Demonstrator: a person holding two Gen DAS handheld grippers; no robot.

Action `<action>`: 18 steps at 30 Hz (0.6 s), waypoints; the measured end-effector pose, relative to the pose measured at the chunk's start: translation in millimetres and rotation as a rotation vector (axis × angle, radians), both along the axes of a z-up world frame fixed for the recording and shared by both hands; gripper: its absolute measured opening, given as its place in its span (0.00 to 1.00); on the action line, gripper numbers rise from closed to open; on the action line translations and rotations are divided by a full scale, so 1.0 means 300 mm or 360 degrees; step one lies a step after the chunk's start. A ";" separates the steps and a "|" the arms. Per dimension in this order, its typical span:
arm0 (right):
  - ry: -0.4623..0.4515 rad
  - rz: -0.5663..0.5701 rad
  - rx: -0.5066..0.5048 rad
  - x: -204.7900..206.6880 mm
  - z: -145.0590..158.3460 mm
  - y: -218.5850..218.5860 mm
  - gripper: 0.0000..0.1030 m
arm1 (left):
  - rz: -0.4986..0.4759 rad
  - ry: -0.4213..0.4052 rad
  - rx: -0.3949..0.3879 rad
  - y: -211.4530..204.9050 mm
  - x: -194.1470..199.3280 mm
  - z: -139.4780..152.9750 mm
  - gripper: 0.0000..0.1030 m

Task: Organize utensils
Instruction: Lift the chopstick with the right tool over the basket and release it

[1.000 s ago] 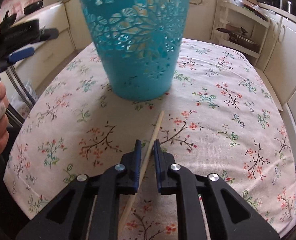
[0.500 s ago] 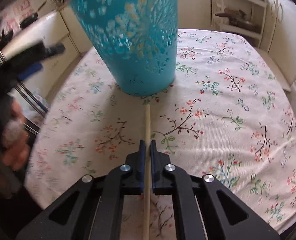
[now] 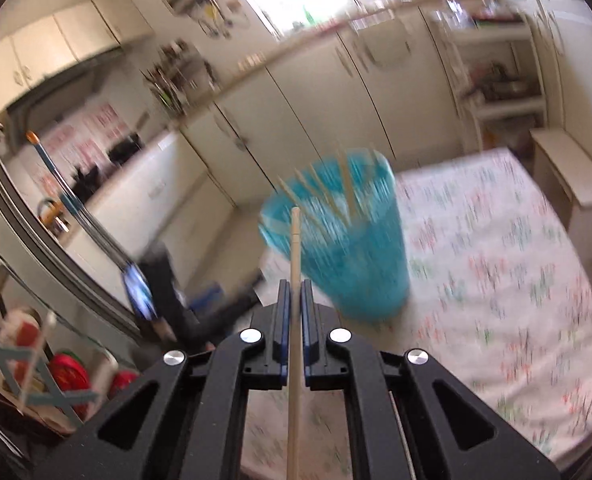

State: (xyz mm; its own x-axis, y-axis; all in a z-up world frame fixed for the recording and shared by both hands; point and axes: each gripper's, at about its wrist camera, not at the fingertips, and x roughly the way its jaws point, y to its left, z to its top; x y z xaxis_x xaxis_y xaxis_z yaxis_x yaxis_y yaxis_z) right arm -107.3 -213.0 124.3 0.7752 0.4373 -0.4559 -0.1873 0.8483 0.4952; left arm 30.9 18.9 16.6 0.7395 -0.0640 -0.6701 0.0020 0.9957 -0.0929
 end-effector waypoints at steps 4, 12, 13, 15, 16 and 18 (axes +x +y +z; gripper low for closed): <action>-0.0249 -0.0105 -0.0043 0.089 0.130 0.024 0.06 | -0.0008 0.0015 0.0011 -0.008 0.006 -0.008 0.78; -0.0405 -0.0358 -0.0242 0.329 0.125 0.104 0.06 | -0.0012 0.0028 -0.0008 -0.003 0.015 -0.006 0.79; -0.0398 -0.0389 -0.0281 0.362 0.106 0.113 0.06 | -0.0014 0.0033 -0.0010 -0.002 0.017 -0.007 0.79; -0.0378 -0.0411 -0.0344 0.404 0.071 0.123 0.06 | -0.0019 0.0040 -0.0014 -0.002 0.018 -0.006 0.79; -0.0361 -0.0421 -0.0377 0.424 0.050 0.129 0.06 | -0.0019 0.0042 -0.0016 0.000 0.019 -0.006 0.79; -0.0323 -0.0414 -0.0402 0.442 0.023 0.128 0.06 | -0.0021 0.0050 -0.0022 0.001 0.021 -0.006 0.79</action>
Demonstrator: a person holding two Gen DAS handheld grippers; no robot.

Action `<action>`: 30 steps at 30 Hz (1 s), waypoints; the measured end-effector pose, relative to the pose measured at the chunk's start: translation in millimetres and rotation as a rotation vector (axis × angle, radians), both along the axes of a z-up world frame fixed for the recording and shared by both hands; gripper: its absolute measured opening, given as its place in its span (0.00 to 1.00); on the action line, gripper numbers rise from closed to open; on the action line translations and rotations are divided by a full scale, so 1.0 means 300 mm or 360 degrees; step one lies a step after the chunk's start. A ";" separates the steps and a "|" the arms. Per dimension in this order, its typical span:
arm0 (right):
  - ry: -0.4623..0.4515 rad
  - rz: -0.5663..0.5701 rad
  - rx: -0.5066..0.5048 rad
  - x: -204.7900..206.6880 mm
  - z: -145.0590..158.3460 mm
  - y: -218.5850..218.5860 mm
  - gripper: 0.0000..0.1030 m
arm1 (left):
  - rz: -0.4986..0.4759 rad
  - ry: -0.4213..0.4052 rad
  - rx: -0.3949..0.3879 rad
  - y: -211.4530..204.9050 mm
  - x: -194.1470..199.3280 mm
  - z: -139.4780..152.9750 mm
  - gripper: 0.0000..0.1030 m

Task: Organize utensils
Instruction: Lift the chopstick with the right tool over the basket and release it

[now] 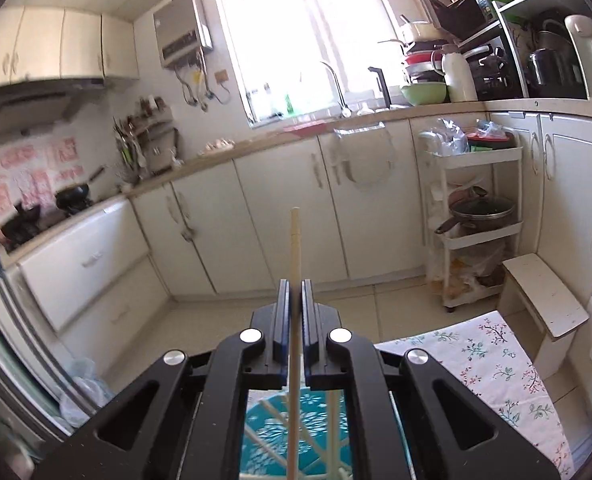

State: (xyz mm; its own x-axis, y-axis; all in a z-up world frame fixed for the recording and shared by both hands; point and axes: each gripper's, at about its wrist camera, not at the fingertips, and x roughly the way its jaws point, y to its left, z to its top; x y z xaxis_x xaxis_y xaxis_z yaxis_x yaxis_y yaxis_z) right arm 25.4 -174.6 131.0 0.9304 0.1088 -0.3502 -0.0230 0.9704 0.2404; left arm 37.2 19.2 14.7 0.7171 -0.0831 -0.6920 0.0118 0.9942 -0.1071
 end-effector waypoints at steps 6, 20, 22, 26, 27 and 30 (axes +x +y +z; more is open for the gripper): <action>0.0052 0.0018 -0.0050 0.000 -0.027 0.005 0.06 | -0.0007 0.0028 -0.0033 0.002 0.007 0.000 0.79; 0.0141 0.0128 -0.0208 -0.060 -0.108 0.066 0.06 | -0.0011 0.0053 -0.0019 -0.007 0.012 -0.010 0.79; 0.0162 0.0137 -0.0195 -0.086 -0.125 0.061 0.06 | -0.0008 0.0057 -0.0020 -0.008 0.014 -0.012 0.80; 0.0205 0.0129 -0.0150 -0.148 -0.152 0.031 0.06 | -0.0002 0.0060 -0.0023 -0.006 0.013 -0.013 0.81; 0.0209 0.0129 -0.0150 -0.162 -0.154 0.030 0.07 | -0.0001 0.0060 -0.0023 -0.004 0.014 -0.014 0.81; 0.0211 0.0128 -0.0159 -0.221 -0.160 0.029 0.24 | 0.0002 0.0060 -0.0019 -0.005 0.015 -0.015 0.82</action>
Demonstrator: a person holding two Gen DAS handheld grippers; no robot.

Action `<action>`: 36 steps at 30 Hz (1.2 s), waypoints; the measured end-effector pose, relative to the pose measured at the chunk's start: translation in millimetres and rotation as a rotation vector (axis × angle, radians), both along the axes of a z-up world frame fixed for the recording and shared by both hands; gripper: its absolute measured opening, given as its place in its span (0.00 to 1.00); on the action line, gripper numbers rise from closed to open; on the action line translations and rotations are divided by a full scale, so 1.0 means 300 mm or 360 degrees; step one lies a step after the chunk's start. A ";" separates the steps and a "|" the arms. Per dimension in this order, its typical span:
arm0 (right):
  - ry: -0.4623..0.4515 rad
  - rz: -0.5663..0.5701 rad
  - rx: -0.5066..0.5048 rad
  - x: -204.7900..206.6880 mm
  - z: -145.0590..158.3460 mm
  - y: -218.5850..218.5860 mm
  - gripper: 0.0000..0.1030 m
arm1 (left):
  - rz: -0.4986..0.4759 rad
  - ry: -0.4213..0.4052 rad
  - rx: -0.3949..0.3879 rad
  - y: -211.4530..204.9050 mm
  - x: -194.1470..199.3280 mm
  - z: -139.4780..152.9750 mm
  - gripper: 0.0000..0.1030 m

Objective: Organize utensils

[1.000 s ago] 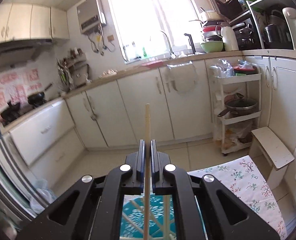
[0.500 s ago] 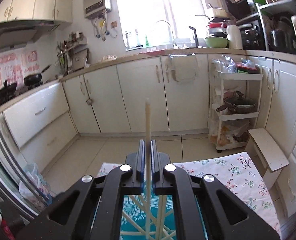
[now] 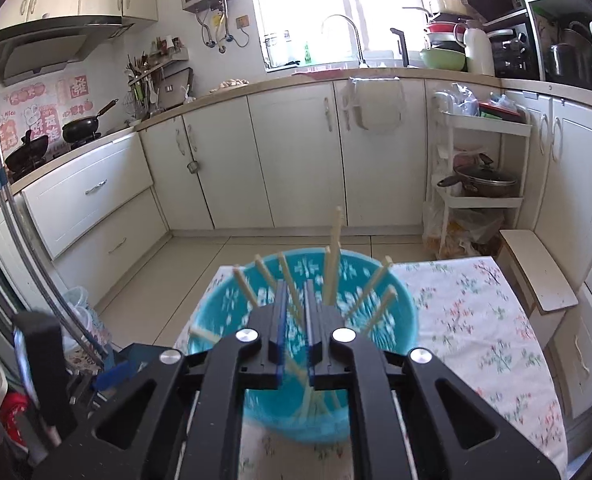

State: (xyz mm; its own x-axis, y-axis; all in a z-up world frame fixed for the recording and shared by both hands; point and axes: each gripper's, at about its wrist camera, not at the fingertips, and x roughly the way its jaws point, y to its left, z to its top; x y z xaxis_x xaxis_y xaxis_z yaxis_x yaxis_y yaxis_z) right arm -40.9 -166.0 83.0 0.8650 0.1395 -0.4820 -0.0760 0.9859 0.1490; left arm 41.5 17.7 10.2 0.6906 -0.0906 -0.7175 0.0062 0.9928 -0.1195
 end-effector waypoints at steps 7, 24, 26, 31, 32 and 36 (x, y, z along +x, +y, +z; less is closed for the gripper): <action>0.0019 -0.0052 -0.0038 -0.094 -0.009 -0.013 0.69 | -0.0019 0.0007 0.0056 -0.023 0.001 -0.017 0.86; 0.0325 0.0126 0.0056 -0.263 0.023 -0.048 0.93 | -0.0180 -0.0030 0.0232 -0.124 -0.266 0.185 0.92; 0.0320 0.0148 0.0062 -0.301 0.038 -0.048 0.93 | -0.0183 -0.0030 0.0265 -0.130 -0.318 0.213 0.92; 0.0268 0.0144 0.0076 -0.403 0.099 -0.062 0.93 | -0.0178 -0.0063 0.0244 -0.120 -0.466 0.315 0.92; 0.0262 0.0130 0.0065 -0.424 0.112 -0.064 0.93 | -0.0177 -0.0064 0.0233 -0.115 -0.484 0.330 0.92; 0.0209 0.0081 0.0014 -0.508 0.164 -0.063 0.93 | -0.0203 -0.0065 0.0220 -0.106 -0.571 0.399 0.92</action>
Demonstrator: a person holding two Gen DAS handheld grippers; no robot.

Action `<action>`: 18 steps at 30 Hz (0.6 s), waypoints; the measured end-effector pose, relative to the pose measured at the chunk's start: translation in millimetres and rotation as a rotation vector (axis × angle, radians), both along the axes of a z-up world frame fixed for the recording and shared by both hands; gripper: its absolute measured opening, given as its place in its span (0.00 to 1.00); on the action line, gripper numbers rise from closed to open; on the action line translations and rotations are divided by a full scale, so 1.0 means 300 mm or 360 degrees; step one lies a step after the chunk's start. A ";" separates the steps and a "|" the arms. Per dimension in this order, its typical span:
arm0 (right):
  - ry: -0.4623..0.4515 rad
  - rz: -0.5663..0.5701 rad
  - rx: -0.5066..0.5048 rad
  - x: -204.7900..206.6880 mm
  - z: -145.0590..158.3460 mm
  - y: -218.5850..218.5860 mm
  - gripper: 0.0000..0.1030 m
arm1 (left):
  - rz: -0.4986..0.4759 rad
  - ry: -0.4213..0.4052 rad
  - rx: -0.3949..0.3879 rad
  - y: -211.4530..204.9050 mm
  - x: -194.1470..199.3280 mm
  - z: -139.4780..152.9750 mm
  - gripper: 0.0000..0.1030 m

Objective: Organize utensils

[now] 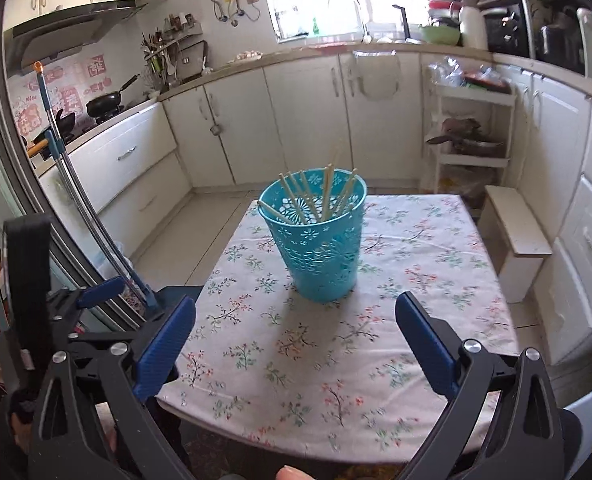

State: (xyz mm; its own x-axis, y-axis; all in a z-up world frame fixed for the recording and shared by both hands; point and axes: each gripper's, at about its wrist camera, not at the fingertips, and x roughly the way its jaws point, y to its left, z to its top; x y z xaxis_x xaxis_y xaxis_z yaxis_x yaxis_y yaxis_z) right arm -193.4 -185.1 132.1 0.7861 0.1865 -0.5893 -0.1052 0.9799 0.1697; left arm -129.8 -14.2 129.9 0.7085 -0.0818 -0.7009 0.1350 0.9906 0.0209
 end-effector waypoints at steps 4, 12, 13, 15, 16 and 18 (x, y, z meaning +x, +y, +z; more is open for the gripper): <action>-0.0052 0.0000 0.0024 -0.087 0.040 0.012 0.93 | -0.0041 -0.0002 -0.0023 -0.002 -0.088 0.063 0.92; -0.0021 -0.0080 0.0113 -0.242 0.073 0.030 0.93 | -0.0045 -0.0045 0.0038 -0.013 -0.281 0.135 0.92; -0.0017 -0.0123 0.0109 -0.271 0.070 0.034 0.93 | -0.0034 -0.0041 0.0042 -0.010 -0.308 0.138 0.92; -0.0040 -0.0165 0.0070 -0.320 0.068 0.049 0.93 | -0.0010 -0.0031 0.0053 -0.002 -0.350 0.138 0.92; -0.0051 -0.0178 0.0037 -0.352 0.061 0.064 0.93 | 0.0007 -0.0026 0.0059 0.003 -0.374 0.135 0.92; -0.0060 -0.0177 0.0031 -0.398 0.044 0.077 0.93 | 0.0030 -0.0018 0.0062 0.014 -0.408 0.127 0.92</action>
State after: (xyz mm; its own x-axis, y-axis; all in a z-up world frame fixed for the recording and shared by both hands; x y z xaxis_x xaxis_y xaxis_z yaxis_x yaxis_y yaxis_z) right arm -312.7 -161.9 145.3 0.8240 0.1077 -0.5563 -0.0024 0.9824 0.1866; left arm -252.1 -10.1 168.1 0.7178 -0.0411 -0.6951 0.1158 0.9914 0.0610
